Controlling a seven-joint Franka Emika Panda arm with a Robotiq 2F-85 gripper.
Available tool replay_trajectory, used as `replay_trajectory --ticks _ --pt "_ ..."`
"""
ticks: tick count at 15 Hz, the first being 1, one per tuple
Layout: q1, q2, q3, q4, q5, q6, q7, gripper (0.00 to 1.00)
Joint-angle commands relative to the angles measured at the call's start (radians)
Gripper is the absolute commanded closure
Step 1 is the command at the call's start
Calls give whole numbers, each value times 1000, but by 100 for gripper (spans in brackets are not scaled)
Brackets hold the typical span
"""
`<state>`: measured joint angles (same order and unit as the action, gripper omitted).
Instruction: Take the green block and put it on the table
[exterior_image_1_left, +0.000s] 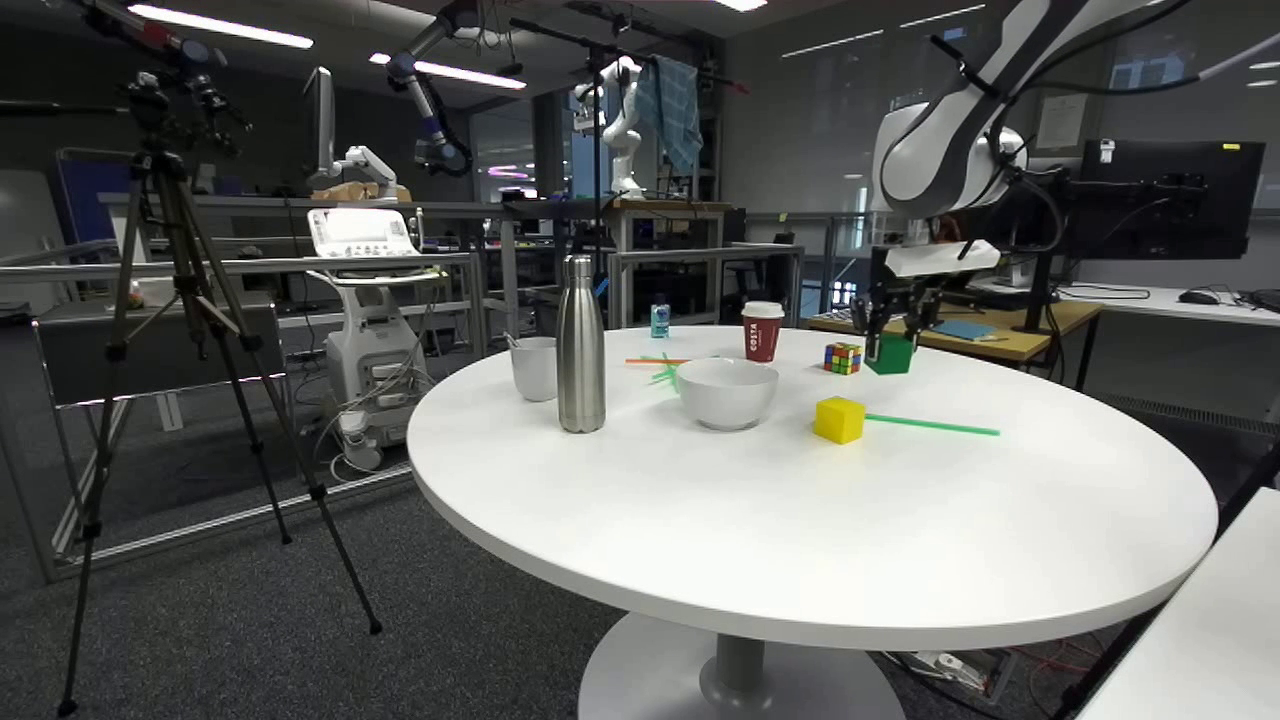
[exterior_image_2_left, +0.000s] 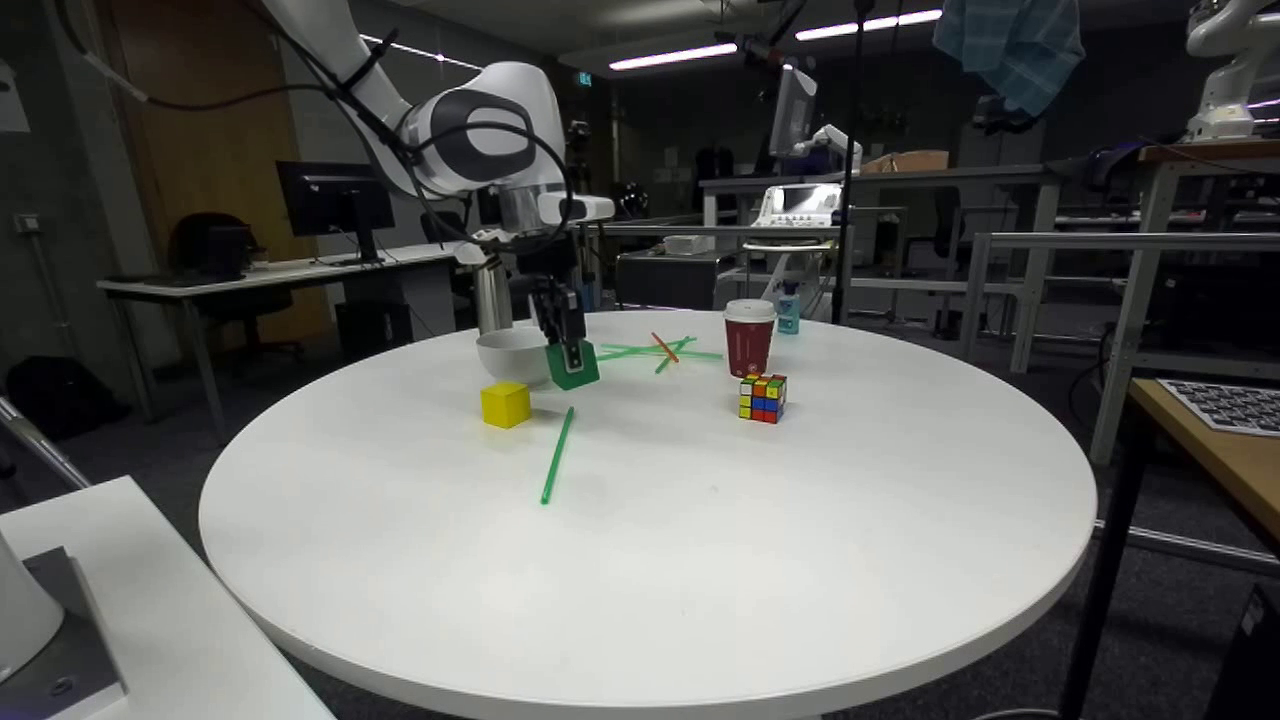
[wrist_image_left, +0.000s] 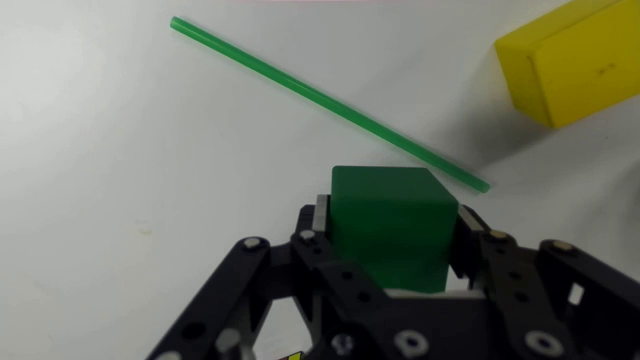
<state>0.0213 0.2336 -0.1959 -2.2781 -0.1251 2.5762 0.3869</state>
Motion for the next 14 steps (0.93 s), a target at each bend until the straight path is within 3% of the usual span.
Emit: replay_trajectory --ticks 1,14 --pt "-17 -5 -4 2 -16 8 31 69" --pt "-60 38 -22 -21 8 26 26 69"
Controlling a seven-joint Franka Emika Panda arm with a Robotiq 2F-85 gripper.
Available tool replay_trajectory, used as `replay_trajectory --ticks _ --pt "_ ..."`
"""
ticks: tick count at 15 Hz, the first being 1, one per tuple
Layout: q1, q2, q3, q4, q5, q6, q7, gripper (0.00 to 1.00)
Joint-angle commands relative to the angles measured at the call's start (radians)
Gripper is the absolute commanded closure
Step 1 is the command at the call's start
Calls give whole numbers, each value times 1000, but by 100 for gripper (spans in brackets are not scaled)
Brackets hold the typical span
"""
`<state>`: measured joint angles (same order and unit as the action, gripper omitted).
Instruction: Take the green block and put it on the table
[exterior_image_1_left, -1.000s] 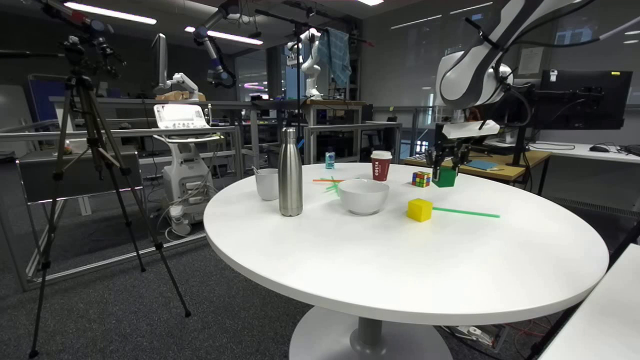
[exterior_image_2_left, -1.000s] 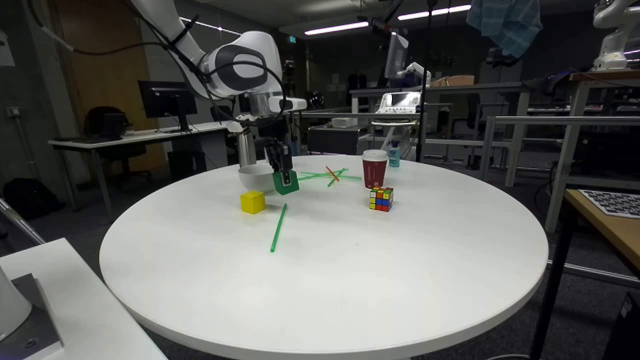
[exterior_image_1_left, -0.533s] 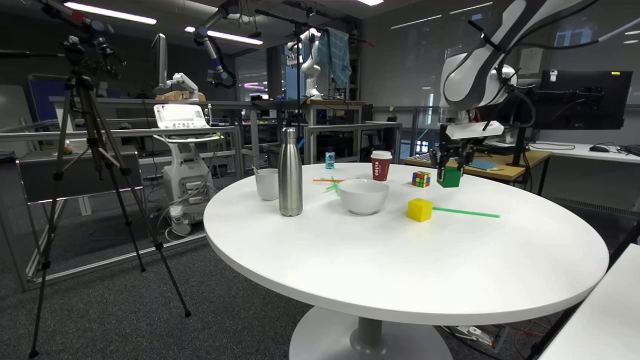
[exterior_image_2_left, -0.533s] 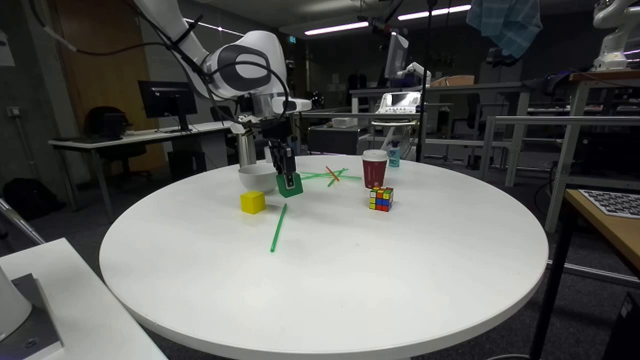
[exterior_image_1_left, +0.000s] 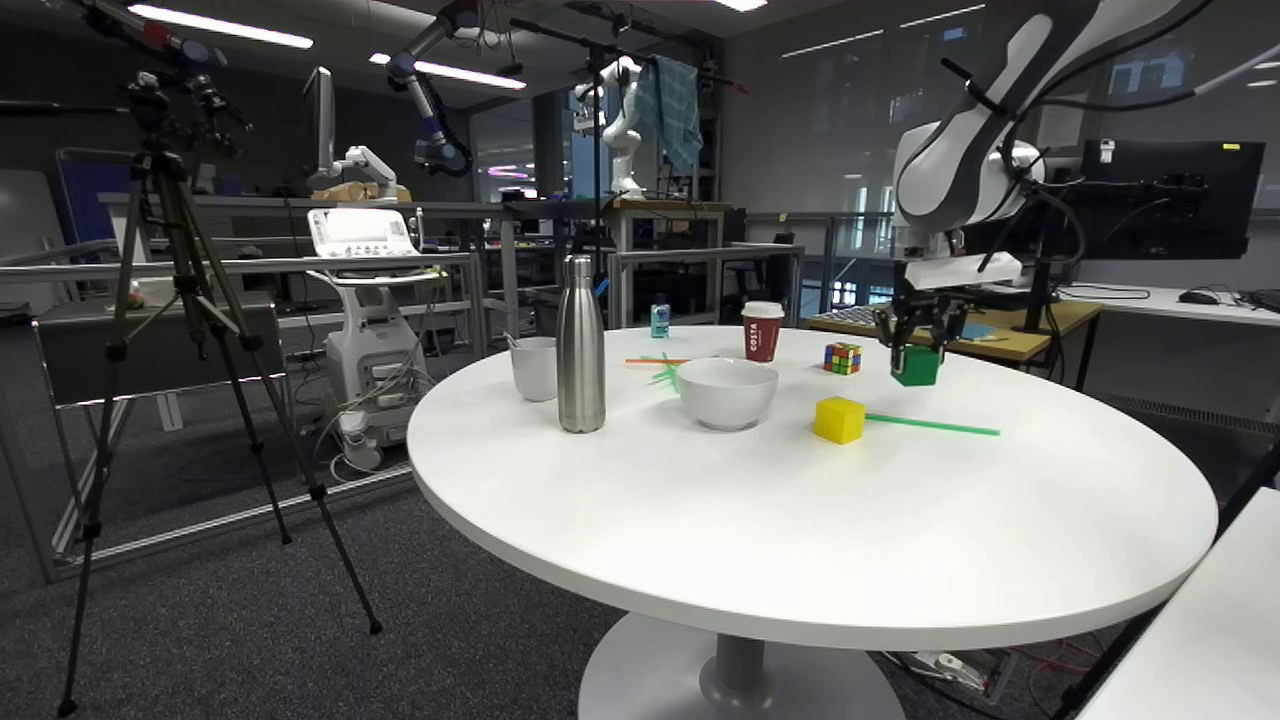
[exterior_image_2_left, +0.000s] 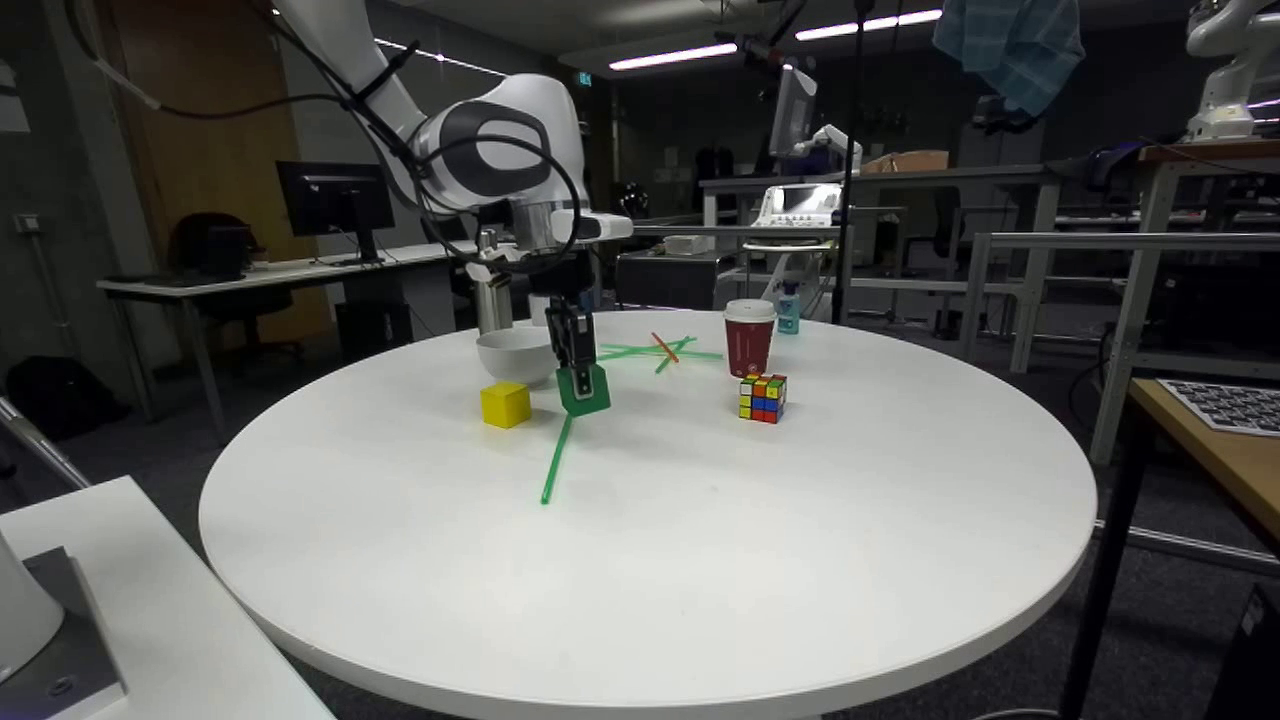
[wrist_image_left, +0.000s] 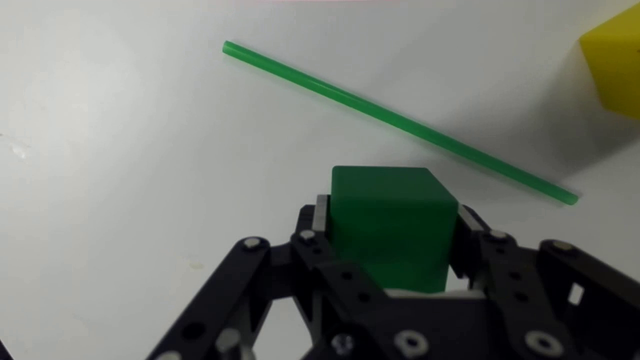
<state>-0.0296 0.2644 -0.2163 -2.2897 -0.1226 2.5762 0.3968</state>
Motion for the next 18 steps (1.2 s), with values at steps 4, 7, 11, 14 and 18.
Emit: replay_trajectory --ticks 4,7,11,14,18 --pt "-6 43 5 -5 18 21 9 69" --pt "-2 63 6 -3 23 21 7 69" --pt "1 74 4 -3 23 19 6 69" --pt "-9 74 18 -3 45 20 -22 69" --pt "-20 73 41 -3 98 22 -63 69"
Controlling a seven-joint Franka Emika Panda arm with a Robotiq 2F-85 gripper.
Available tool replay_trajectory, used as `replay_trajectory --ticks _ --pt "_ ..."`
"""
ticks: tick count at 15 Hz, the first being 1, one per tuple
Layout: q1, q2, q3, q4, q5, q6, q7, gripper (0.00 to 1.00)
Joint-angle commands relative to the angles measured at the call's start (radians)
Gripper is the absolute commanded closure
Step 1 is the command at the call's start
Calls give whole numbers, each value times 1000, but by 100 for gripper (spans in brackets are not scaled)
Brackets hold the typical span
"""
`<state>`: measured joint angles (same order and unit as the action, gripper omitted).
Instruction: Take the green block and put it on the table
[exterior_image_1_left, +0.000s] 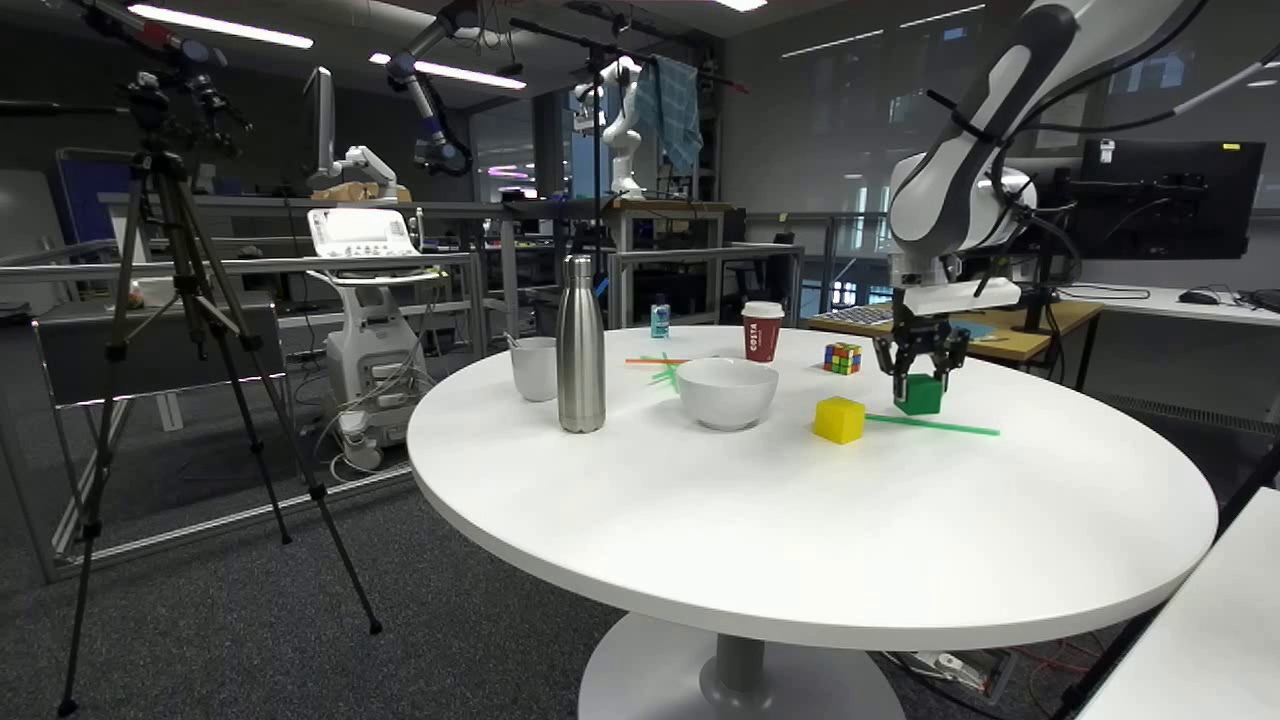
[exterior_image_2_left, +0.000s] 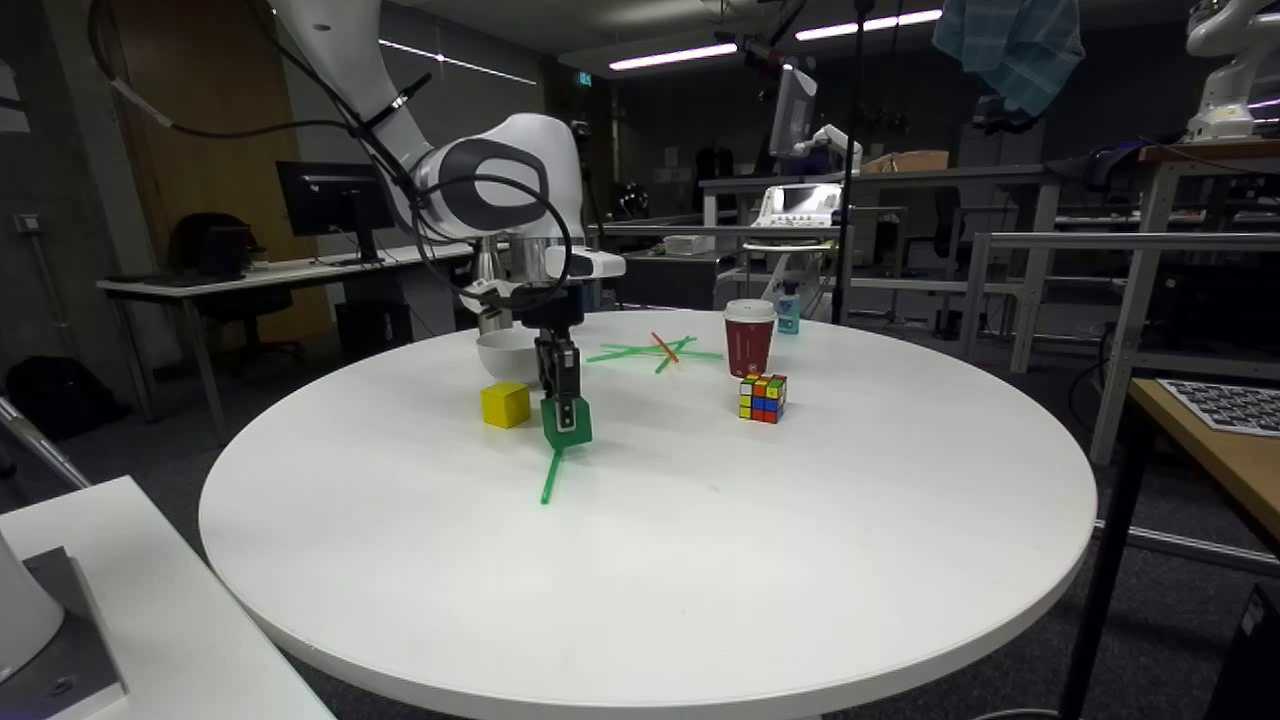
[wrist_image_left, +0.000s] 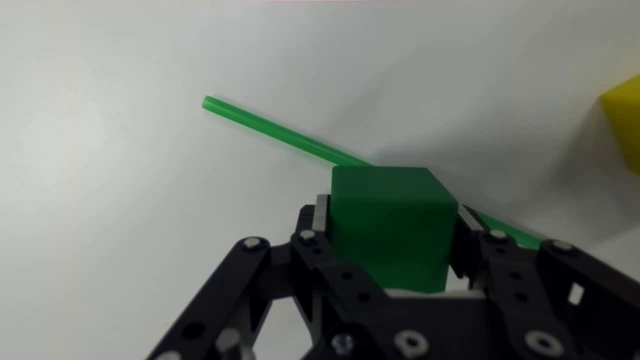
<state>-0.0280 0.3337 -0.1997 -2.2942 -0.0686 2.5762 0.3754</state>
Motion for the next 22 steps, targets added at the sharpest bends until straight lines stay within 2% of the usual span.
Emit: replay_trajectory --ticks 1,10,22 --pt "-22 4 27 1 53 23 -46 69" --pt "-10 -17 40 -31 86 47 -53 69" --pt "28 -53 53 -139 72 165 -28 69"
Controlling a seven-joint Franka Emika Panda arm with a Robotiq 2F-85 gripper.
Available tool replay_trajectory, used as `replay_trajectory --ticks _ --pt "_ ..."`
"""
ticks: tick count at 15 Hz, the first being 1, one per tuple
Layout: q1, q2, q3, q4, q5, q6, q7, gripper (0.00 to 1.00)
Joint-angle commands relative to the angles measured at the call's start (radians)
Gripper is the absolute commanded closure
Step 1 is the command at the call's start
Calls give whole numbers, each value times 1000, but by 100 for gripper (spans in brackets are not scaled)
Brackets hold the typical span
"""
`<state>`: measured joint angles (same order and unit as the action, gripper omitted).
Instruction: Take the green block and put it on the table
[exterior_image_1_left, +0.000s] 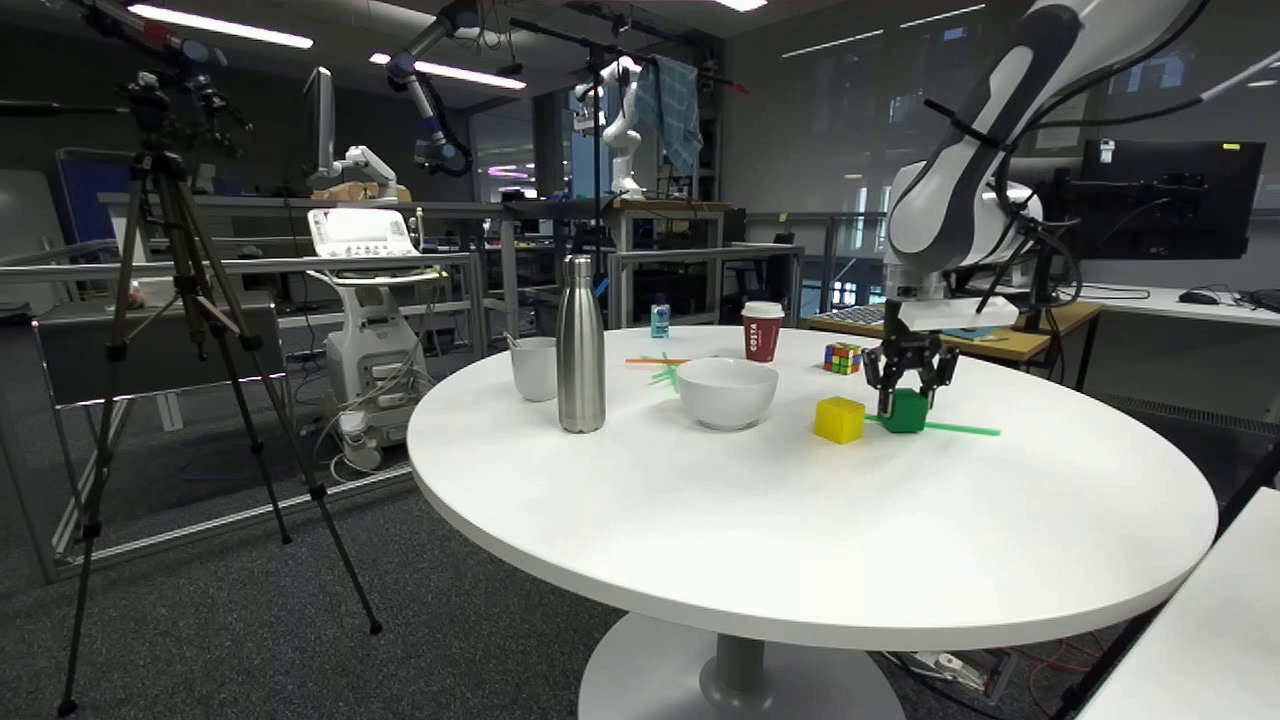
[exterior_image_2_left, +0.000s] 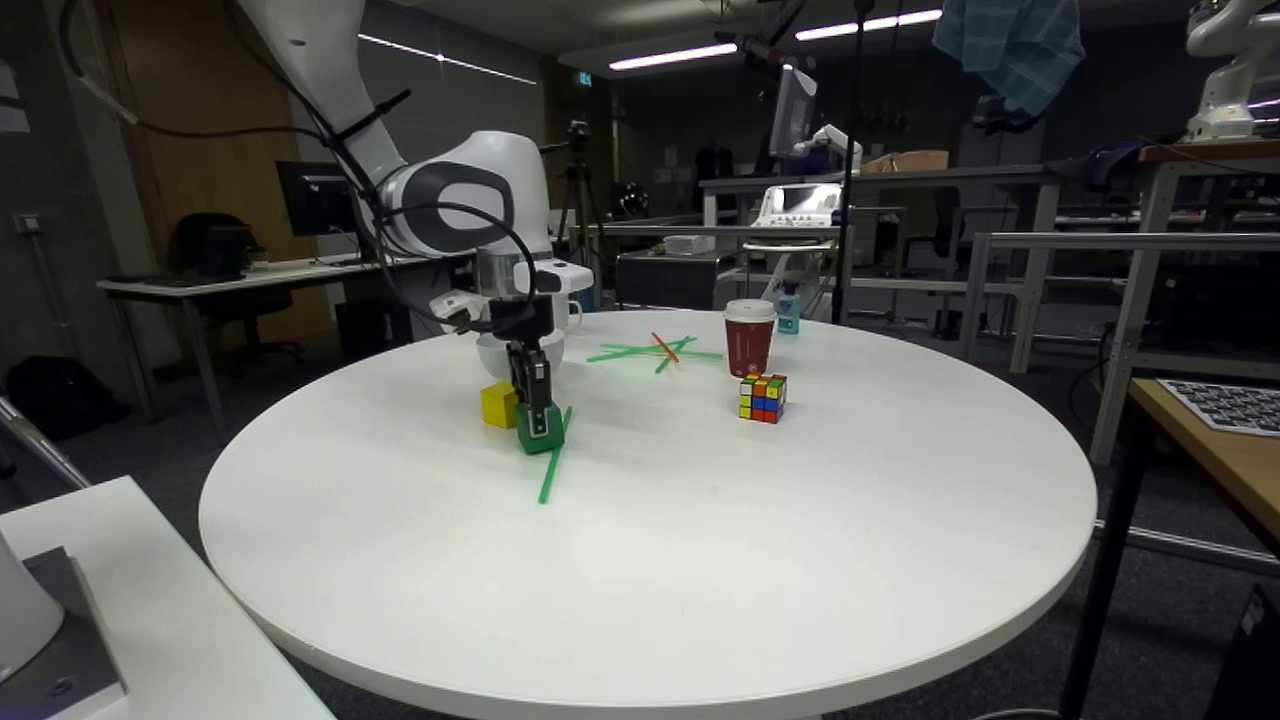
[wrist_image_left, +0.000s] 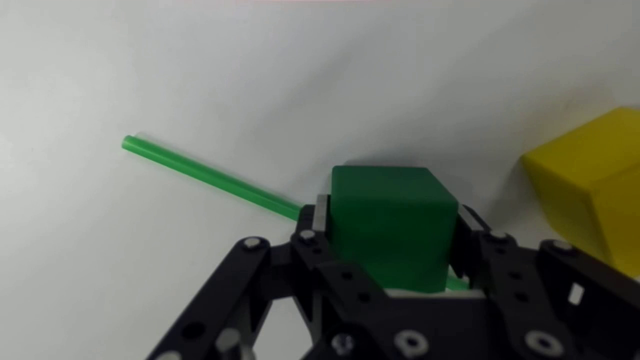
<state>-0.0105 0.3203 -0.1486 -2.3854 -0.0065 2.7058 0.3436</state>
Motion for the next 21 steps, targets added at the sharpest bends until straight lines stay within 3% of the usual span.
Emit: replay_trajectory --ticks 1,11,12,13,15,17,21 --pt "17 -42 -1 -55 4 46 13 69" --pt "39 -56 2 -92 7 68 15 69" --pt "40 -57 3 -93 9 67 13 41" --pt "41 -58 3 -93 8 66 13 19" --pt "40 -58 3 -94 9 64 13 15" --pt "40 -57 3 -93 9 64 13 1" --pt "50 -62 -9 -96 -7 70 31 0"
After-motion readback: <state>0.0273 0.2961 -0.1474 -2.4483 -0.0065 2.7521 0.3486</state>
